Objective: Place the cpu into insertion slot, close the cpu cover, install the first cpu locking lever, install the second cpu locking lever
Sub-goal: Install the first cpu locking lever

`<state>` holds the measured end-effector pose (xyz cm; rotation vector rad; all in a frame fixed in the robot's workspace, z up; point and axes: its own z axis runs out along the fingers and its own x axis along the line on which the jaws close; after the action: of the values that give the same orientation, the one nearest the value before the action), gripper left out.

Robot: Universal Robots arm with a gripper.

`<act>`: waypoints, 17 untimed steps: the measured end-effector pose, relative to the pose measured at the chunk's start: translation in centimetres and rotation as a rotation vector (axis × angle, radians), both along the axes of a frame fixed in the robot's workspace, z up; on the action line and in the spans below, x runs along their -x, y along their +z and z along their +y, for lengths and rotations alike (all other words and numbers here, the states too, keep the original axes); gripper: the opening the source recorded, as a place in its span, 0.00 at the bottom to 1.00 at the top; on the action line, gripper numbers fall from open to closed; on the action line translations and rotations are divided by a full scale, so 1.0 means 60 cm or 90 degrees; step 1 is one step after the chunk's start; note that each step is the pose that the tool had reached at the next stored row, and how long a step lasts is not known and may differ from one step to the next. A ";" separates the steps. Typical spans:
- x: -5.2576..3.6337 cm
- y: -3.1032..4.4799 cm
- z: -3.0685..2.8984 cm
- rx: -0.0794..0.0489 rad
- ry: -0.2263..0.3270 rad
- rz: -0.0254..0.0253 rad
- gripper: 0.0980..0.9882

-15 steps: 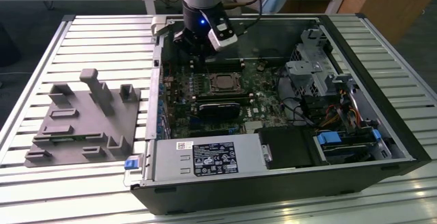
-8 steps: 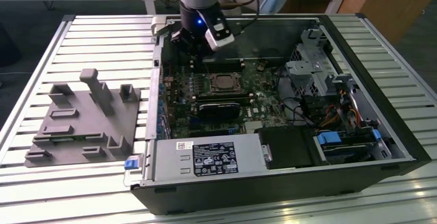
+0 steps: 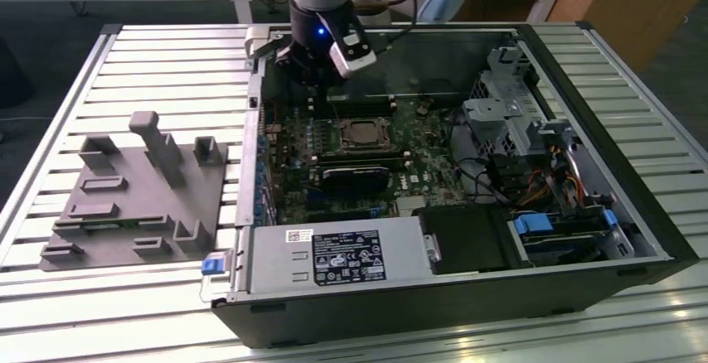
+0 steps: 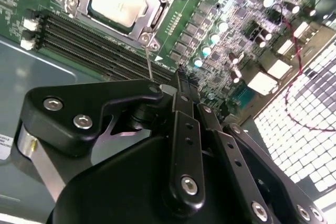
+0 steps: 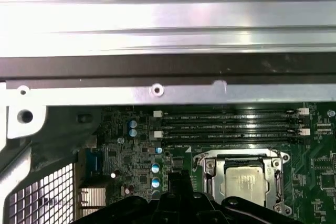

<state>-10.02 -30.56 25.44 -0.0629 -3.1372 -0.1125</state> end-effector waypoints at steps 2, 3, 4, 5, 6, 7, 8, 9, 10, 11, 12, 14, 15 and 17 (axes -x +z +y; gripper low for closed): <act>0.000 0.000 0.0041 0.000 0.000 0.0000 0.02; 0.000 -0.001 0.0054 0.000 0.000 0.0000 0.02; 0.000 -0.001 0.0064 0.000 0.000 0.0000 0.02; 0.000 -0.001 0.0073 0.000 0.000 0.0000 0.02; 0.000 -0.001 0.0083 0.000 0.000 0.0000 0.02; 0.000 -0.001 0.0092 0.000 0.001 0.0000 0.02; -0.001 -0.001 0.0103 0.000 0.001 0.0001 0.02; -0.003 -0.002 0.0113 0.000 0.001 0.0001 0.02; -0.005 -0.002 0.0119 0.000 0.001 0.0001 0.02; -0.008 -0.002 0.0122 0.000 0.001 0.0001 0.02; -0.010 -0.002 0.0124 0.000 0.001 0.0000 0.02; -0.017 -0.002 0.0126 0.000 0.001 0.0000 0.02; -0.021 -0.002 0.0126 0.000 0.001 0.0000 0.02; -0.027 -0.002 0.0126 0.000 0.001 0.0000 0.02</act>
<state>-8.40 -29.80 25.31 -0.0599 -3.1371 -0.1125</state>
